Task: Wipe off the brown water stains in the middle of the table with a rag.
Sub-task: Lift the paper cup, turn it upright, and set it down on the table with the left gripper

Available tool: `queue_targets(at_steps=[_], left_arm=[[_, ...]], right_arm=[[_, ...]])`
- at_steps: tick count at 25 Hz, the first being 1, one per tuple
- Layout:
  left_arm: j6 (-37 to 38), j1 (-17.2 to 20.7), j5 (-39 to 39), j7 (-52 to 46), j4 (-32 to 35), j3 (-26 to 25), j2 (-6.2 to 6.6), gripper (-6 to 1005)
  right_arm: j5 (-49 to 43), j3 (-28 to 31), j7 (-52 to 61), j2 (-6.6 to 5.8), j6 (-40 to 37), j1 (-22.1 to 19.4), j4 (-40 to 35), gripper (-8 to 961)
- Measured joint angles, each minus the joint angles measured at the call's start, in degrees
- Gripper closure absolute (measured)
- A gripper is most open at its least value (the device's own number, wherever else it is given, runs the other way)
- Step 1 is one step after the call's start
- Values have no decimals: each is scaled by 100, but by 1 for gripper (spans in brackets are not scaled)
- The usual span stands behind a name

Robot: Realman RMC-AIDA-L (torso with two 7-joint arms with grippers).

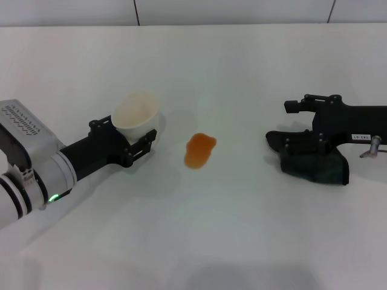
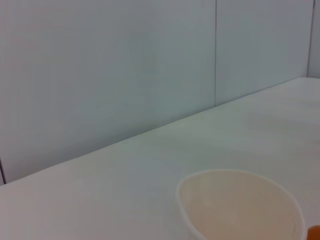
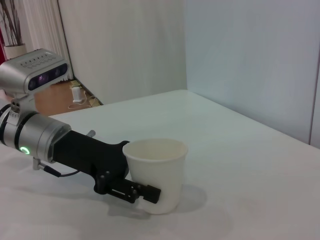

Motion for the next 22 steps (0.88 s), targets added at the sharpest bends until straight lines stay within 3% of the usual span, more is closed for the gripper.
queue_targets(at_steps=[15,20,22], left_arm=[[76,-6,32,-118,0,-1,35,404],[80,-9,54,-102,-8,-1,35,196],[81,-10,65,-106,-12,-1,35,174]], right_arm=[[0,-10,0,-4,-5,-18,-41,99],[0,0,0,-8,-5,-18,-46,99],[0,4,0,-9,-4,-18,-50,99]])
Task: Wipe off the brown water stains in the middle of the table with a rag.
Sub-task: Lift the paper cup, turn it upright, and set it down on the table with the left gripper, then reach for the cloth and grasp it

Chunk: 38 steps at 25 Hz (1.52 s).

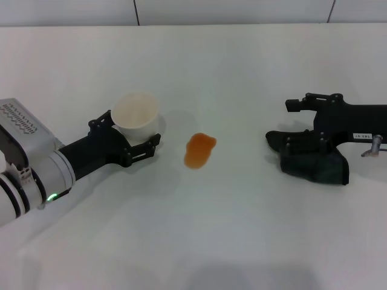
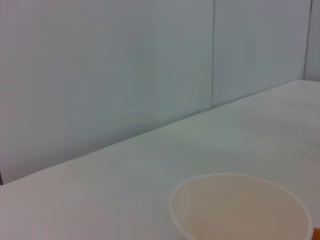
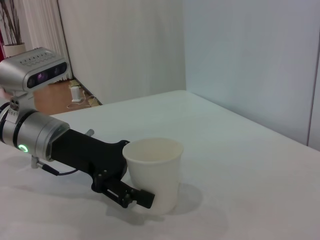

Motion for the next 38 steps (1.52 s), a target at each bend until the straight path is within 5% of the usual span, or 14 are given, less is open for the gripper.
queue_targets(at_steps=[6,26,38], left_arm=[[4,15,41,-20,-20,0,0,107],[353,240,142,-218,-203,1,2,107],[1638,236,744,-1724,-1441,1,-5,107]], right_arm=[[0,7,0,0,1,5,-4,99],[-9,23,0,-9,-1,-17,14,99],[-6,31,0,-9,1,-8,14,99]])
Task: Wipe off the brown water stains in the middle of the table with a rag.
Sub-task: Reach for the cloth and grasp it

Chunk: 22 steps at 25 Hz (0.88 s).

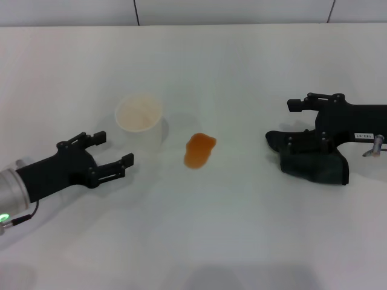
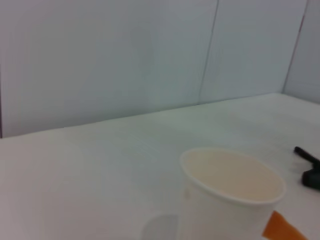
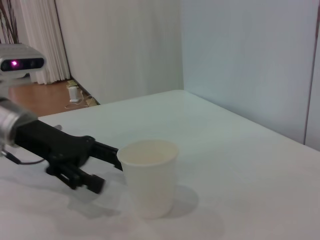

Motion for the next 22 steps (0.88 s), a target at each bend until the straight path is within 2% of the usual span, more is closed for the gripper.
queue_targets(at_steps=[3,4,5,10,14,17,22], left_arm=[[813,-8,121,-621,-609,3,11,107],[813,-8,121,-621,-609,3,11,107],[1932,-8,137,-1243,-1331,6,13,107],[3351,-208,140,-2487,-2664,9,35,108],[3403,-808,835,-3428,-3399,13,143,108],[3404,-1415,1720,-3656,-3544,15,269,108],[3399,-2399,2728,-3649,-3689,21,360,108]], right_arm=[[3,1,0,0,1,0,-4,99],[3,1,0,0,1,0,-4,99],[3,1,0,0,1,0,-4,99],[5,0,0,0,16,14,-11,100],[6,-1,0,0,41,32,-19,100],[7,-1,0,0,58,41,-22,100],[7,-5,0,0,141,43,-24,100]])
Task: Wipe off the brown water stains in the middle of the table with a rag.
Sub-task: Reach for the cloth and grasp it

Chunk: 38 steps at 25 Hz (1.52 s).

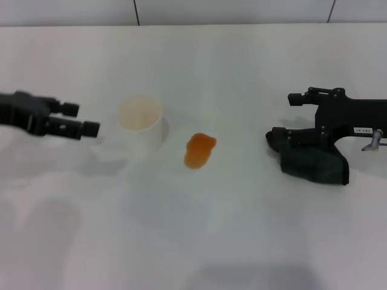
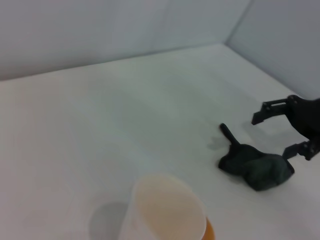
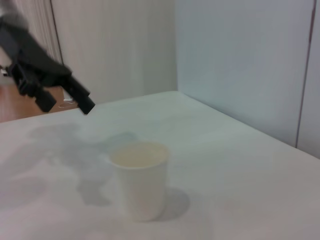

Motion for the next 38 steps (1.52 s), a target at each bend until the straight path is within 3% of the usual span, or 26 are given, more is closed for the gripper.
queue_targets(at_steps=[5,11,17,23,28,34,38], left_arm=[[-49,-861,806,129,-16,6,28,108],[-215,-1443,1263,266,-29,6,-21,108],[-352,-1525,1381,320,-109,5,-109,108],[-358,-1538,1337,400,-176,5,-175,108],[-359,-1641,1330,438,-176,4,-195,108],[-367,-1756,1351,441,-175,5,-212,108],[-464,-1775,1337,441,-166,5,-250,108]], right_arm=[[0,-2,0,8,57,-4,0,100],[-50,-29,15,-2,59,13,-57,100],[-356,-40,458,-19,-225,-136,-688,100],[-1910,-384,2099,0,-579,-336,-2450,100],[-3028,-807,3547,-3,-991,-160,-3457,100],[-3720,-1075,4533,4,-1325,363,-3519,100],[-4056,-1515,4667,16,-948,484,-3201,106]])
